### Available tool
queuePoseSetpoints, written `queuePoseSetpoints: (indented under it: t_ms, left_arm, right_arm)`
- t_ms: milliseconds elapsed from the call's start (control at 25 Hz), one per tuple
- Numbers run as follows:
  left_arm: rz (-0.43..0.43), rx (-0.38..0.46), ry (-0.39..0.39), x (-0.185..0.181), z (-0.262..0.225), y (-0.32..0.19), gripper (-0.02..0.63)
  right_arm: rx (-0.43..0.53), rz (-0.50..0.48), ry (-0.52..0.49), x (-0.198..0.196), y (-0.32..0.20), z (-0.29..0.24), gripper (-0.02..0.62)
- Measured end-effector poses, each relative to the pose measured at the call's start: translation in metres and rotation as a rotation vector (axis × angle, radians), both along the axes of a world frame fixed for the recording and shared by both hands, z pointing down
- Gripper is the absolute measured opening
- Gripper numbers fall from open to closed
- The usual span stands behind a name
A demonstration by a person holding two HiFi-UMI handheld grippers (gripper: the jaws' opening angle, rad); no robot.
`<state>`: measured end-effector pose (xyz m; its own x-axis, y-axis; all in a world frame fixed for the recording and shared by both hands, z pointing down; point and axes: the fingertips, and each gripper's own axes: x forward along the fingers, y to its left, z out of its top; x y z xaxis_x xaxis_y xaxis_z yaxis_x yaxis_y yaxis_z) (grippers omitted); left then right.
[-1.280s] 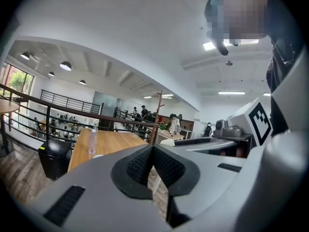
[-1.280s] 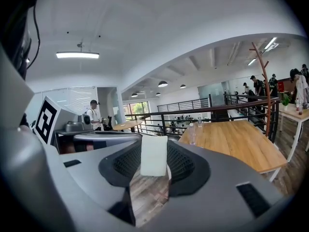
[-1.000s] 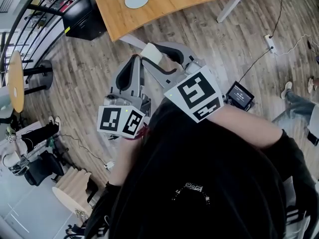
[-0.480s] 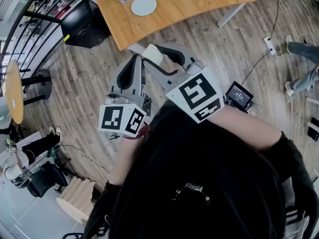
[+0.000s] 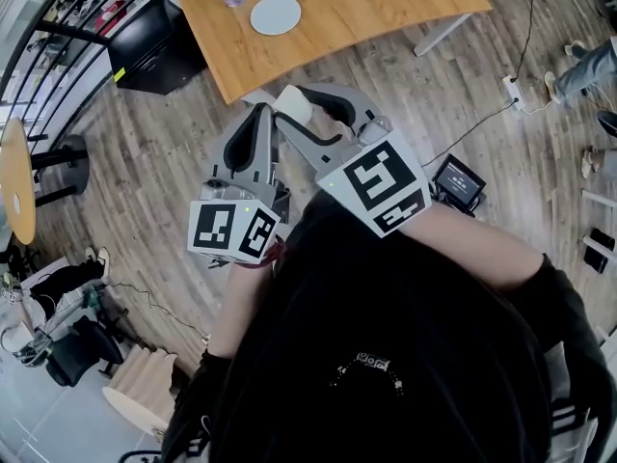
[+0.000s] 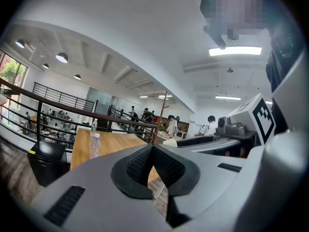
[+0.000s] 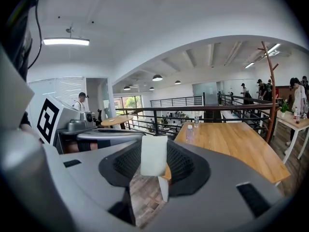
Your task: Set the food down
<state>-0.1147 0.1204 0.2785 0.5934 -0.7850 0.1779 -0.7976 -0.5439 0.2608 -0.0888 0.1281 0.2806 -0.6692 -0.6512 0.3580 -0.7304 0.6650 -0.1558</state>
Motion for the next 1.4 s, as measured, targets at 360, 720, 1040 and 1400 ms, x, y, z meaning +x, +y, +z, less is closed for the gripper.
queuePoseSetpoints:
  t_ms: [360,720,1040,1400]
  left_arm:
    - [-0.062,0.013,-0.030,0.001,-0.013,-0.058,0.005]
    - [-0.110,0.003,-0.062,0.024,-0.009,-0.118,0.005]
    - [-0.177,-0.022,-0.093,0.031,-0.007,-0.148,0.005]
    - [-0.219,-0.056,-0.099,0.042,0.000,-0.173,0.005]
  right_arm:
    - [0.017,-0.056,-0.036,0.002,-0.060,-0.012,0.170]
    - [0.010,-0.115,-0.062,0.024,-0.121,-0.007,0.170]
    - [-0.013,-0.187,-0.095,0.031,-0.153,-0.005,0.170]
    - [-0.039,-0.212,-0.135,0.043,-0.178,0.002,0.170]
